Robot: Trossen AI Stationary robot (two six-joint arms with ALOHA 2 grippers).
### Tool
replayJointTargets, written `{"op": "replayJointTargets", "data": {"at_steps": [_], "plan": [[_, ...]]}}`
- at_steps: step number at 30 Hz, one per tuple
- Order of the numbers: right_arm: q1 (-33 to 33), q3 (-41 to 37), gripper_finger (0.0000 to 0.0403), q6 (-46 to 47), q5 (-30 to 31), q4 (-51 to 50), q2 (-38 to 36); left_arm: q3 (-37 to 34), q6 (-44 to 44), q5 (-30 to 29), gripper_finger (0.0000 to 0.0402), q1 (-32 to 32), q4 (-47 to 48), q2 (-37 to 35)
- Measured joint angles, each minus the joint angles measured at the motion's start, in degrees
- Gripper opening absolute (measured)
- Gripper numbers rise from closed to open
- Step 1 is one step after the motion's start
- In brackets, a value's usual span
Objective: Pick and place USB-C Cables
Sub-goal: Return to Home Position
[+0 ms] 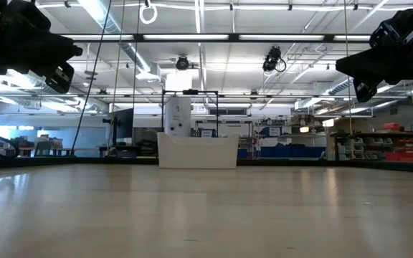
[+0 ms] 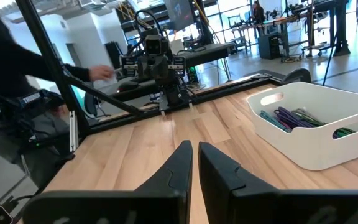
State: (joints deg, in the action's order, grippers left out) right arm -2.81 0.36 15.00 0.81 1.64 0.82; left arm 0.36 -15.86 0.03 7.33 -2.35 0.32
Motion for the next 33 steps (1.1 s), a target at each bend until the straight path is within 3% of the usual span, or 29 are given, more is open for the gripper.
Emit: {"op": "replayJointTargets", "data": {"at_steps": [33], "plan": [[0.00, 0.00, 0.0032, 0.00, -0.01, -0.01, 0.02, 0.00, -0.02, 0.02, 0.0062, 0.00, 0.02, 0.00]]}}
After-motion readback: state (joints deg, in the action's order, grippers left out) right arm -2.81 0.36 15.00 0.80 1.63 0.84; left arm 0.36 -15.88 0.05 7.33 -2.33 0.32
